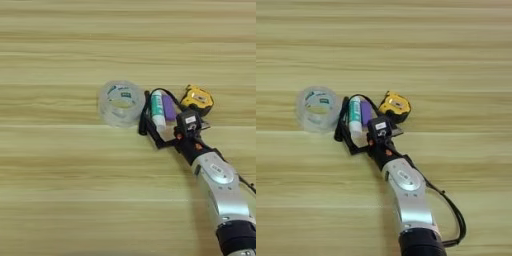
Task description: Move the objects on the table
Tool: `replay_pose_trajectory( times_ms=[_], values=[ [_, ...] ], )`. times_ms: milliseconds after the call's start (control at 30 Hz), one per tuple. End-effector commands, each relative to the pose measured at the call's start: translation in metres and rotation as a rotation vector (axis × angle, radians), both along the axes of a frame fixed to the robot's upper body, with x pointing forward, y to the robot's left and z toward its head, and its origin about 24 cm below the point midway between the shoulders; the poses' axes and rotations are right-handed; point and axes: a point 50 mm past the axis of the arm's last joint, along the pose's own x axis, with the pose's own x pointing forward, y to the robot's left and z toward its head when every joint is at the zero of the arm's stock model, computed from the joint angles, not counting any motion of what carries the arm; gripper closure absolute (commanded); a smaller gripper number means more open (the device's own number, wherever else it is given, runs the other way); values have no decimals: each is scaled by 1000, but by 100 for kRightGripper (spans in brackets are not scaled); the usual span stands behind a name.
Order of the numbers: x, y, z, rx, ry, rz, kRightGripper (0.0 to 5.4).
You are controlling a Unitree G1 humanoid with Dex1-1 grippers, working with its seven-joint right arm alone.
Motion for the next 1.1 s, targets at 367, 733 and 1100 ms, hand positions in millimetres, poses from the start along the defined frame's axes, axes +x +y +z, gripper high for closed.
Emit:
replay_pose_trajectory(
  times_ms=[367, 733, 1100],
  values=[
    [16, -3, 19, -40, -92, -5, 2],
    [-2, -3, 27, -83, -119, 21, 2],
    [-7, -3, 25, -103, -103, 29, 2]
  ],
)
